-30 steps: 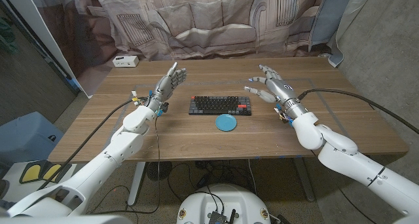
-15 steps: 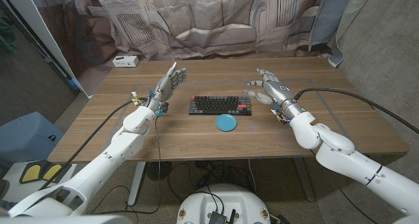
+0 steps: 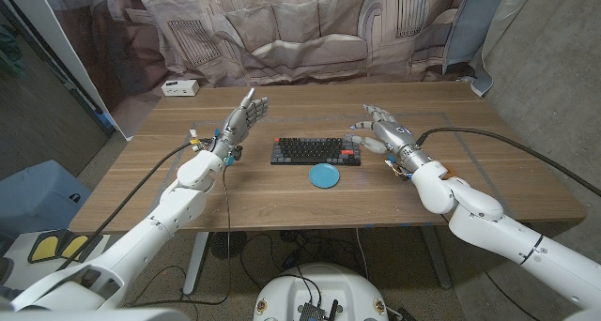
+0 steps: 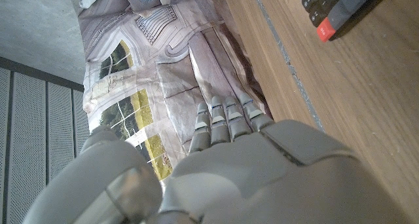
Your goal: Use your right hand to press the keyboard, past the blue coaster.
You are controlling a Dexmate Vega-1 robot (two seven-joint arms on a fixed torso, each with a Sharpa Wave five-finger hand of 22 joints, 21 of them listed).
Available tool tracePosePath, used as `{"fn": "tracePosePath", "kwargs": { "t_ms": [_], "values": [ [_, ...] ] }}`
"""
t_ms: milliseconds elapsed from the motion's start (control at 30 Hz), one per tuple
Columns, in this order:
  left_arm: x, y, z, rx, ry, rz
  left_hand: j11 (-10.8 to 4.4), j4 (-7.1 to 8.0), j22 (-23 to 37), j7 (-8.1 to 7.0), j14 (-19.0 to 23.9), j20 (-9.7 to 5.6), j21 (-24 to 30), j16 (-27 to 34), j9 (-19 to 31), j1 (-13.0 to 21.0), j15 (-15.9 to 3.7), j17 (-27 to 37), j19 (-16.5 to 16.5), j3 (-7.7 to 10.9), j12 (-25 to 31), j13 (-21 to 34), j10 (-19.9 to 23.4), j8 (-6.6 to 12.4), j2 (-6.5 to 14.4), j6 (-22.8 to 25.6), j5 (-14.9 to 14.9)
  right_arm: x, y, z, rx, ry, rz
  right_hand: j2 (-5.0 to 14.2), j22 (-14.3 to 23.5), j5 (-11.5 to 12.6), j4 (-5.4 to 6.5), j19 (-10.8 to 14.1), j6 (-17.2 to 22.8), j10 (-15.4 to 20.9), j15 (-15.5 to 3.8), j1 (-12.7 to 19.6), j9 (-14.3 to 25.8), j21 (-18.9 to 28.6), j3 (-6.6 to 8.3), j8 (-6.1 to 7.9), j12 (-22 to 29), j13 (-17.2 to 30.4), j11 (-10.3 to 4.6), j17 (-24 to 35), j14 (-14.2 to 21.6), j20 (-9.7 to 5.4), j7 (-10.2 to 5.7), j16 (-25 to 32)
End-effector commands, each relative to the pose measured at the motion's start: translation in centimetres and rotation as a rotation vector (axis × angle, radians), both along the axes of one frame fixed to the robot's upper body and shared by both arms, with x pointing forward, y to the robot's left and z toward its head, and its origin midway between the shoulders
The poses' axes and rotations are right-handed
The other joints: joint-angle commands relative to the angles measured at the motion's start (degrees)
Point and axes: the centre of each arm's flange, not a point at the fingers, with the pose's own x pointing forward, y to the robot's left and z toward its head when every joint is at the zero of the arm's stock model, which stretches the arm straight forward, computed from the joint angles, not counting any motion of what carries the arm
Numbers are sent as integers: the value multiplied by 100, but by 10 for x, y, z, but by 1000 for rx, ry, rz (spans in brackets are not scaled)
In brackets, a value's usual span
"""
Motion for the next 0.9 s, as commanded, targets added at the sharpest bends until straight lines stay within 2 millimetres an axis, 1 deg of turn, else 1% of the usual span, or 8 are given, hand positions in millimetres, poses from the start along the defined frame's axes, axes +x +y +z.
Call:
{"fn": "tracePosePath", "kwargs": {
  "t_ms": [33,200,233,400,500,567,733,900],
  "values": [
    [0,-3,1,10,7,3,-32,-19,22,6,-6,-9,-17,-1,20,24,-15,8,-11,-8,-4,11,-4,-10,22,41,-16,4,7,-4,-12,42,-9,-12,10,-3,-14,-382,22,-65,39,53,18,-11,26,-7,20,1,8,2,-898,57,44,41],
    [-1,-2,1,6,11,6,-23,-20,22,20,-4,-5,-33,0,21,25,-14,8,-8,-7,-6,10,-7,-10,31,48,-17,4,11,-1,-36,61,-30,-16,10,-7,-25,-437,80,-64,37,59,19,-13,31,8,28,3,2,1,-904,56,15,45],
    [-1,-1,0,6,10,7,-23,-20,22,22,-2,-4,-35,1,21,26,-15,8,-7,-7,-6,10,-7,-10,32,50,-17,4,11,0,-43,70,-38,-17,10,-10,-31,-467,120,-30,43,62,19,-11,34,18,45,3,-18,0,-903,51,20,49],
    [-4,0,1,5,6,15,-25,-22,22,22,-2,-3,-49,1,21,27,-16,8,-3,-6,-7,9,-9,-9,40,58,-17,5,14,1,-53,92,-49,-14,10,-15,-37,-537,137,10,47,65,20,-17,40,13,64,2,6,0,-919,-4,16,51],
    [-4,0,1,8,11,14,-30,-22,23,29,-3,1,-57,0,21,29,-10,7,-1,-5,-5,9,-2,-7,46,66,-18,6,14,0,-47,90,-35,10,9,-21,-51,-577,-51,-8,53,87,21,2,63,-75,60,3,12,-2,-925,4,7,59],
    [-4,0,1,10,11,14,-30,-23,23,26,-3,2,-61,0,21,30,-15,7,0,-4,-5,9,-2,-6,49,70,-18,6,15,0,-50,93,-32,17,9,-23,-57,-591,-111,-24,55,95,21,8,71,-100,56,3,21,-3,-927,13,12,62],
    [-4,-1,0,11,17,13,-32,-25,23,28,-3,2,-73,0,21,33,-11,7,5,-1,-4,8,2,-7,60,74,-18,8,20,2,-82,129,-55,32,11,-30,-65,-732,-72,-118,66,104,24,-12,87,-87,28,6,13,-1,-991,28,33,49],
    [-4,0,-2,7,18,14,-41,-27,24,31,-4,4,-86,0,21,38,-12,7,10,4,-6,7,-3,-9,73,76,-18,9,23,3,-73,155,-54,43,13,-39,-60,-833,-179,-276,64,90,26,-4,94,-130,-10,11,21,5,-1094,35,43,30]
  ]
}}
